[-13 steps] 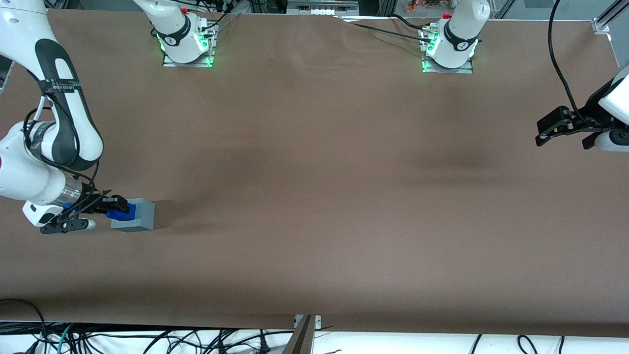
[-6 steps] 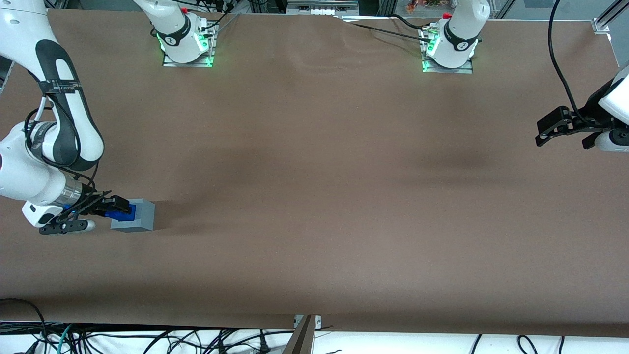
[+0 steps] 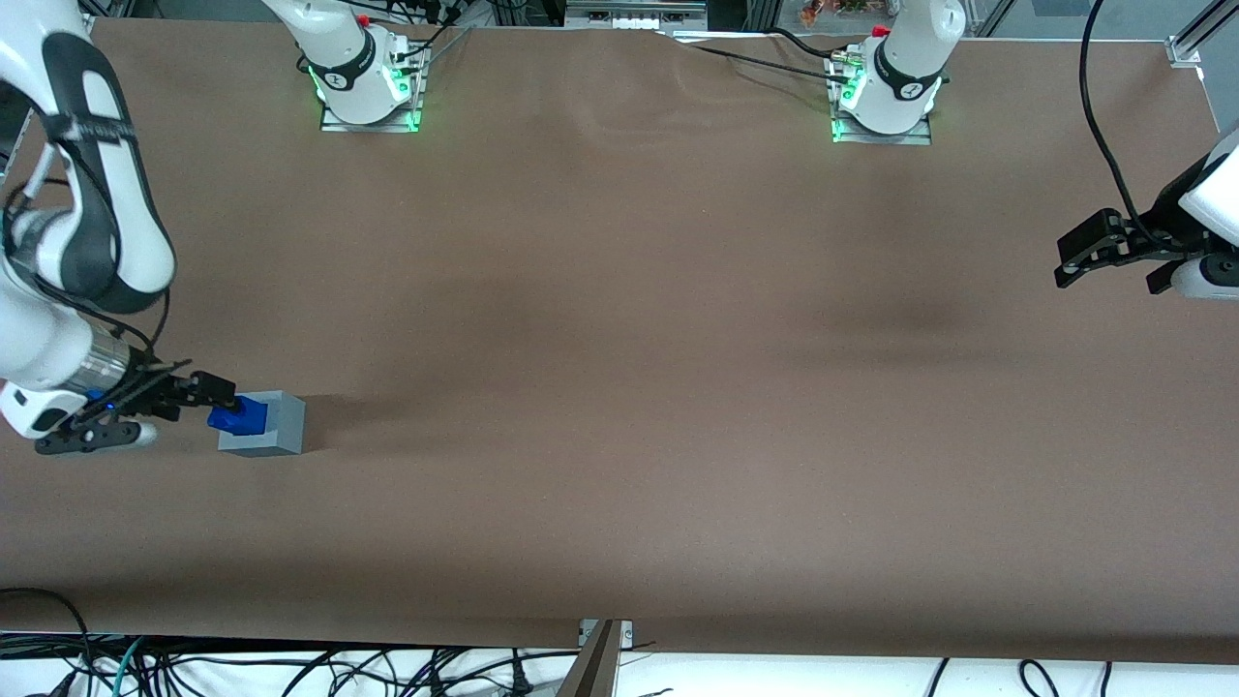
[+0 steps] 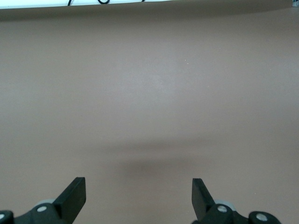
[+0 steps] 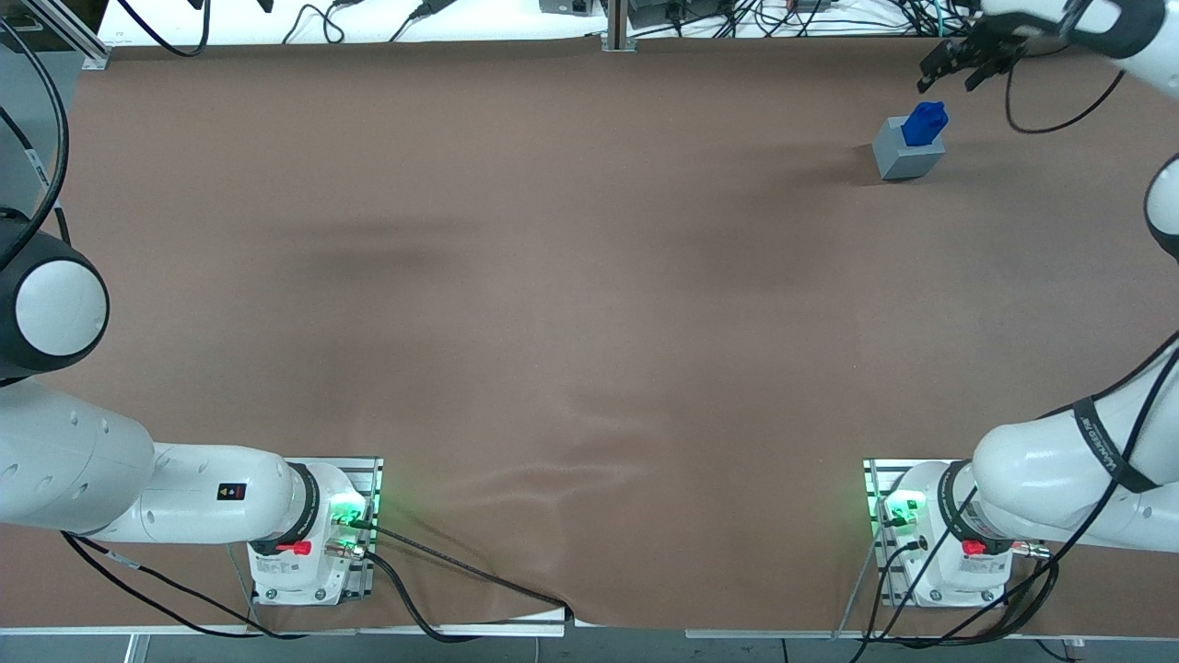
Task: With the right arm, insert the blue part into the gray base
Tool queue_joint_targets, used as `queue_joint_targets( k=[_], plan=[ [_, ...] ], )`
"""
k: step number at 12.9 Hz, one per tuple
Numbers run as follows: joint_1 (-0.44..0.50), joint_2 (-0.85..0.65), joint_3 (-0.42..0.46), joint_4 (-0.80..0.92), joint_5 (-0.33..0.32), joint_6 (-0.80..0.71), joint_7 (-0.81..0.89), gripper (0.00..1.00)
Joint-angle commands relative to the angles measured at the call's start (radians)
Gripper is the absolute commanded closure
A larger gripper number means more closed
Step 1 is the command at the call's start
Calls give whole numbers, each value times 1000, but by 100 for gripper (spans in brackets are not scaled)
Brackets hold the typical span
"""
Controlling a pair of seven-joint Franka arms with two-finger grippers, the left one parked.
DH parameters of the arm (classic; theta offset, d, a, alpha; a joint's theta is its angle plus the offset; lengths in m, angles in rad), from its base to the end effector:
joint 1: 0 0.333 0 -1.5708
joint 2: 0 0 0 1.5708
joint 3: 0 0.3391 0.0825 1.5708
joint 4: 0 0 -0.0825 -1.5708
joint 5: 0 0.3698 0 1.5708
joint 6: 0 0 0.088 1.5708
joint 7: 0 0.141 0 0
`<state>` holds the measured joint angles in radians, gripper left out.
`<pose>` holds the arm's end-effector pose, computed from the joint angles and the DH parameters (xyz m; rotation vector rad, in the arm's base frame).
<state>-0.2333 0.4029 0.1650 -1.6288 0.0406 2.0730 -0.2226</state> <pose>0.6680 -0.0547 0.3882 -3.0422 -0.1844 -0.0919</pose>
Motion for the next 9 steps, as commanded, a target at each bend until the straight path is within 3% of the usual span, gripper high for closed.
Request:
queue_joint_targets(
  k=[1,4,9],
  plan=[
    [-9,-172,45,12,-63,-225,83,0],
    [-9,-277,54,56,-61,-419,95,0],
    [-9,-283,62,70,-64,-425,91,0]
  ],
)
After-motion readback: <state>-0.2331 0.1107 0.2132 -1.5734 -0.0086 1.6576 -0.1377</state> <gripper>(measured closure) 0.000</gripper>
